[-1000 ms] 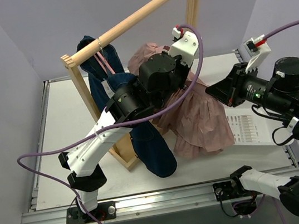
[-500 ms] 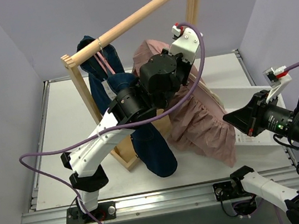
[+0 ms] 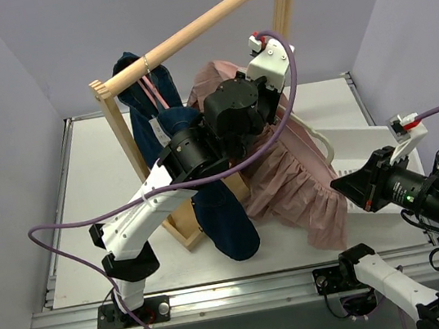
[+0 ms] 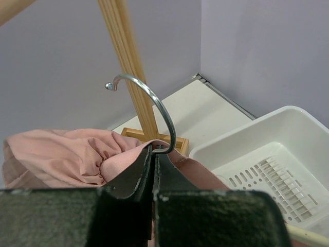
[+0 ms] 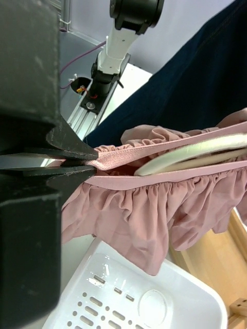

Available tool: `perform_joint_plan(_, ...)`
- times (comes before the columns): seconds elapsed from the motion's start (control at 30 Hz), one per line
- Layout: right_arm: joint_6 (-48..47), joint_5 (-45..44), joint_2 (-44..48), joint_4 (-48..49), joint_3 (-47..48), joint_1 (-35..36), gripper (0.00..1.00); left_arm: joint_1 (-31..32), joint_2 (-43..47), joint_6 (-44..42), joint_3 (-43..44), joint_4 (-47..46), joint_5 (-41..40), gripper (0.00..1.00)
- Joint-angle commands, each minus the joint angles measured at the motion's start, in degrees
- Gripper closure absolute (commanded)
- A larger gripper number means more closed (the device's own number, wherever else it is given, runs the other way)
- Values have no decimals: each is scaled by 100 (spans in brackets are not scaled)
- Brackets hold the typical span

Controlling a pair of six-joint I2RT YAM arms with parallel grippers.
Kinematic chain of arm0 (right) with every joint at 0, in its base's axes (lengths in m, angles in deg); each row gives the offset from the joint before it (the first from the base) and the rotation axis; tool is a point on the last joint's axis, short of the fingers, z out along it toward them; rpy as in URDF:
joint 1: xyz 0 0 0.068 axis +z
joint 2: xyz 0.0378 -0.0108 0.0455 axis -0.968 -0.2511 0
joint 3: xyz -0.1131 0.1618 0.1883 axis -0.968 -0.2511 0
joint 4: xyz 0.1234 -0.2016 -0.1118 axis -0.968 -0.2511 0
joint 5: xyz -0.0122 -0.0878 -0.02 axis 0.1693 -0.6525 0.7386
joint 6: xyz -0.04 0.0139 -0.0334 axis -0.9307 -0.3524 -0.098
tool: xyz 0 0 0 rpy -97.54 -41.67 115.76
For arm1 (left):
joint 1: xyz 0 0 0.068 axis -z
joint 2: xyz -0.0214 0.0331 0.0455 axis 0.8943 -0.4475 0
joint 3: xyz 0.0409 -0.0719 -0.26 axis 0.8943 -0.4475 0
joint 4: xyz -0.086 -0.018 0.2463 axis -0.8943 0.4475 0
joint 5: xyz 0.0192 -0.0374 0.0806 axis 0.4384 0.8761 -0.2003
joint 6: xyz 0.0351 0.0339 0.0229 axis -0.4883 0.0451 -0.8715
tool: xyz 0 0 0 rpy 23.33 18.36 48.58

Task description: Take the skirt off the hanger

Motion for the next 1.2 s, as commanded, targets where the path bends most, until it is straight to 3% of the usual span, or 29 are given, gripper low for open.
perform_joint_plan(0.0,-94,304,249,-27,-284,-154,100,-18,531,-74,41,-422,-281,98)
perform_joint_plan(0.27,450,137,821,817,-1267,-172,100,88,654,251,155,-150,-18,98)
perform_joint_plan(0.5,1066,128,1155,1705,-1822,-181,100,97,750,1050,208,175,614,98)
perform_joint_plan(1.17,1391,462,93,3523,-2209,-172,100,97,1647,2044,-1014,35,2100,98)
